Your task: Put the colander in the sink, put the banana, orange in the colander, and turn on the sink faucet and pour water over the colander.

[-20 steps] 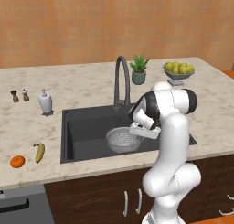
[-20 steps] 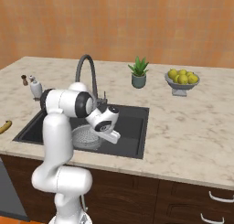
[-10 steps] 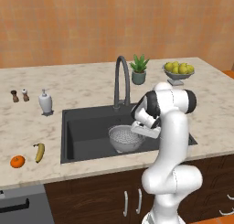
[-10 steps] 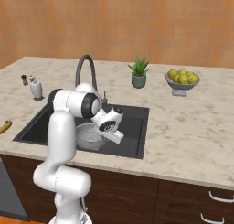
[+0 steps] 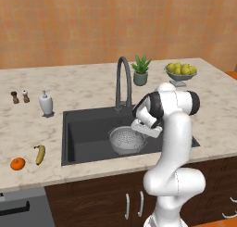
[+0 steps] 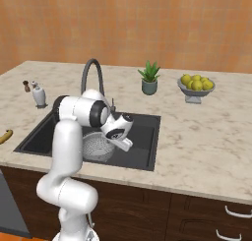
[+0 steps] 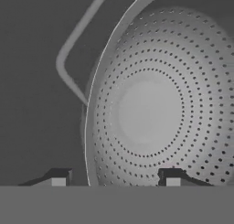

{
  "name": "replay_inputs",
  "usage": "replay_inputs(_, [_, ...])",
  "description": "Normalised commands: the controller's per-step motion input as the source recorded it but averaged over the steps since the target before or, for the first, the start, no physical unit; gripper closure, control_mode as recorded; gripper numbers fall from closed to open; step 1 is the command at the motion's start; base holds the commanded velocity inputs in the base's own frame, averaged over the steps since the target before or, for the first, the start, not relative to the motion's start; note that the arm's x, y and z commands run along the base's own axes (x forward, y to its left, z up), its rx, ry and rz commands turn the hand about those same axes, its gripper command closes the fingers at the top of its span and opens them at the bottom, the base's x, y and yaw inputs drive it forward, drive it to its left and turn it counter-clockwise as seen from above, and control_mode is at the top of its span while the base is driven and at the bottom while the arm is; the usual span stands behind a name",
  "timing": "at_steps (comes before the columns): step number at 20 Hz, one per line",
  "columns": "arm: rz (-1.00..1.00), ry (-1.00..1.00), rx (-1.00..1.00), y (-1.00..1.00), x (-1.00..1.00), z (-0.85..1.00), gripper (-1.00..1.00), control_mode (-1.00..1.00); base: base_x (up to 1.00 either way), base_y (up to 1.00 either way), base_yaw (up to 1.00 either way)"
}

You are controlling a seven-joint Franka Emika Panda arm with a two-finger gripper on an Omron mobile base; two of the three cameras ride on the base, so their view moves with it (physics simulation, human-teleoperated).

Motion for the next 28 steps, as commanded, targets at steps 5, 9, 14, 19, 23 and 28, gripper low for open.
replay_inputs(5, [0.02,-0.19,0.14,-0.37,-0.34,0.18,-1.00,-1.00,0.00,0.00,0.00])
replay_inputs(9, [0.00,-0.23,0.13,-0.34,-0.51,0.46,-1.00,-1.00,0.00,0.00,0.00])
replay_inputs(14, [-0.01,-0.16,0.04,-0.02,-0.75,0.72,-1.00,-1.00,0.00,0.00,0.00])
replay_inputs(19, [0.00,-0.20,0.00,0.00,-1.00,0.67,-1.00,-1.00,0.00,0.00,0.00])
replay_inputs(23, [0.01,-0.19,-0.02,0.00,-1.00,0.75,-1.00,-1.00,0.00,0.00,0.00])
replay_inputs(28, [0.05,-0.09,-0.15,0.24,-1.00,0.79,-1.00,-1.00,0.00,0.00,0.00])
